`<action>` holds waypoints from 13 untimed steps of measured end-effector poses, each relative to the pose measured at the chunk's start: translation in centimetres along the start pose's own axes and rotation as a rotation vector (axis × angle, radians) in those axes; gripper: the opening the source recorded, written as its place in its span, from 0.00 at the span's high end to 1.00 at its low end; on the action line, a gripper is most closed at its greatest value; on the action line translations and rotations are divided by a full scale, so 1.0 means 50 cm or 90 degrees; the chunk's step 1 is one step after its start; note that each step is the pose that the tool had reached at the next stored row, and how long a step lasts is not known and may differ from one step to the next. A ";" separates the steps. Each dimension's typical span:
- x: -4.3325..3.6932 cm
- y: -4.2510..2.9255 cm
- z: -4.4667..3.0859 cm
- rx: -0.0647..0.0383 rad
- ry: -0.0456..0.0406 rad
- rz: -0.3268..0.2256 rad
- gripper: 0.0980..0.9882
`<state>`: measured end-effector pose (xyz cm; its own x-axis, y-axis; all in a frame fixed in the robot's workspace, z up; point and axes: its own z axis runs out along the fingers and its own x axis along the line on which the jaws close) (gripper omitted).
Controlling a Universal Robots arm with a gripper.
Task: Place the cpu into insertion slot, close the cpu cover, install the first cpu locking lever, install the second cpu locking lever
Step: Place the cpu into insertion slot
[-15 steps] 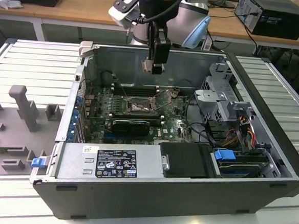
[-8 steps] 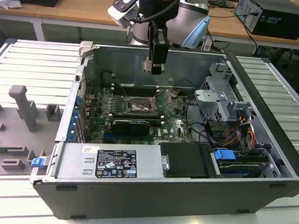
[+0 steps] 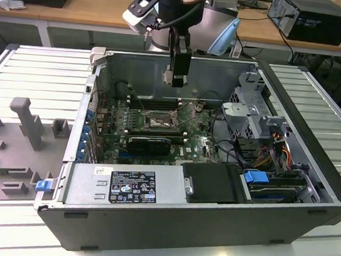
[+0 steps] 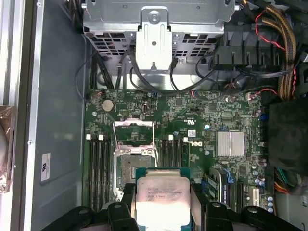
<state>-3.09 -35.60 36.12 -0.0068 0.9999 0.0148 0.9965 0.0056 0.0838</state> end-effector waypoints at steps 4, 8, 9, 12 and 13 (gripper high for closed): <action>0.000 -0.001 0.015 0.000 -0.0014 0.001 0.51; 0.000 -0.002 0.024 0.000 -0.0015 0.001 0.51; 0.000 -0.002 0.025 0.000 -0.0014 0.001 0.51; 0.000 -0.003 0.029 0.001 -0.0015 0.002 0.51; 0.000 -0.003 0.031 0.001 -0.0015 0.001 0.51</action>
<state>-3.09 -35.59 34.59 -0.0043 0.9999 0.0127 0.9966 0.0033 0.0823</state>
